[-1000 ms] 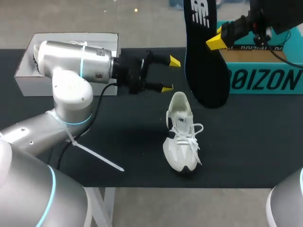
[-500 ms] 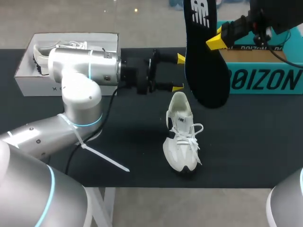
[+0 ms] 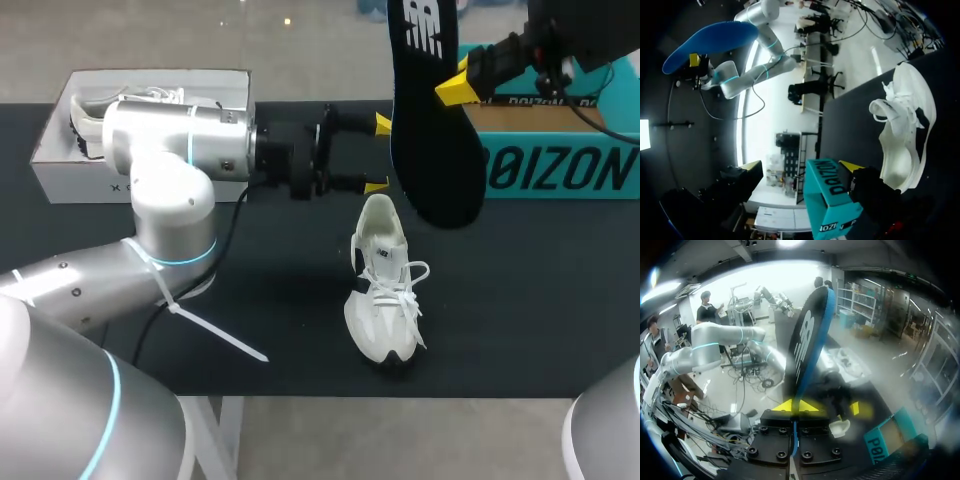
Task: Take the shoe out of the shoebox, open the shoe tongue, remove and reinsert the insole, then place the shoe into the shoebox
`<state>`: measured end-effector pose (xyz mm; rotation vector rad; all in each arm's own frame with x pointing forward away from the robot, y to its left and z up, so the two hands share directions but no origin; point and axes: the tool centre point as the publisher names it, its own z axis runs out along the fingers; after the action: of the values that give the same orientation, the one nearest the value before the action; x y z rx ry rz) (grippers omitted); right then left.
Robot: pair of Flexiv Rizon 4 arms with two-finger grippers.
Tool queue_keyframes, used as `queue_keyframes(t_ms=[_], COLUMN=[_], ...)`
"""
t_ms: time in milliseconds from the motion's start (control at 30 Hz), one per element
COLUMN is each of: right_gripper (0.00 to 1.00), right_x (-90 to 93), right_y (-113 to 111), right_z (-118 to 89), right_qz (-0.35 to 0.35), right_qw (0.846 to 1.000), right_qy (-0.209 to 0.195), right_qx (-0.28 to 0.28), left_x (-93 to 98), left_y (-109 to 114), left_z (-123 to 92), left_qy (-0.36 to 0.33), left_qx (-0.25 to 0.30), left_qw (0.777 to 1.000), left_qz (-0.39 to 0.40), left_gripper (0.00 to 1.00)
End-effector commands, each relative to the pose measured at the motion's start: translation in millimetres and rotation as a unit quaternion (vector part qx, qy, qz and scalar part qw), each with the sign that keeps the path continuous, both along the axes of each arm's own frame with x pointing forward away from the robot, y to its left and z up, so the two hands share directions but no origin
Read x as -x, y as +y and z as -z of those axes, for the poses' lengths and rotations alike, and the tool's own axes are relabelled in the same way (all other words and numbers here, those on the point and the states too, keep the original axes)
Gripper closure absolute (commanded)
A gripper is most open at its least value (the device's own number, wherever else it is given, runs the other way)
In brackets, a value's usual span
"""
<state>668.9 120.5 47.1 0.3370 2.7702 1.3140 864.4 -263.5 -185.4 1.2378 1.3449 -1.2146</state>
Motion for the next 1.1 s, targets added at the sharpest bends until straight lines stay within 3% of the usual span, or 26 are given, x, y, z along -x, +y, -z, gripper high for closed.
queue_keyframes(t_ms=[33,167,267,400,633,833,1100], right_gripper=[1.0,1.0,1.0,1.0,1.0,1.0,1.0], right_x=[-2.2,-2.2,-33.3,-61.8,-94.1,-113.9,-124.0], right_y=[2,2,-31,-65,-102,-98,-79], right_z=[-1,-1,6,22,55,93,115], right_qz=[-0.001,-0.001,-0.014,-0.033,-0.04,-0.033,-0.021], right_qw=[1.0,1.0,0.999,0.993,0.975,0.956,0.933], right_qy=[0.002,0.002,0.042,0.092,0.169,0.253,0.341], right_qx=[0.002,0.002,-0.019,-0.066,-0.138,-0.145,-0.113], left_x=[0.6,0.6,0.6,0.6,0.6,0.6,0.6], left_y=[-1,-1,-1,-1,-1,-1,-1], left_z=[1,1,1,1,1,1,1], left_qy=[-0.001,-0.001,-0.001,-0.001,-0.001,-0.001,-0.001], left_qx=[0.001,0.001,0.001,0.001,0.001,0.001,0.001], left_qw=[1.0,1.0,1.0,1.0,1.0,1.0,1.0], left_qz=[-0.002,-0.002,-0.002,-0.002,-0.002,-0.002,-0.002], left_gripper=[0.0,0.0,0.0,0.0,0.0,0.0,0.0])
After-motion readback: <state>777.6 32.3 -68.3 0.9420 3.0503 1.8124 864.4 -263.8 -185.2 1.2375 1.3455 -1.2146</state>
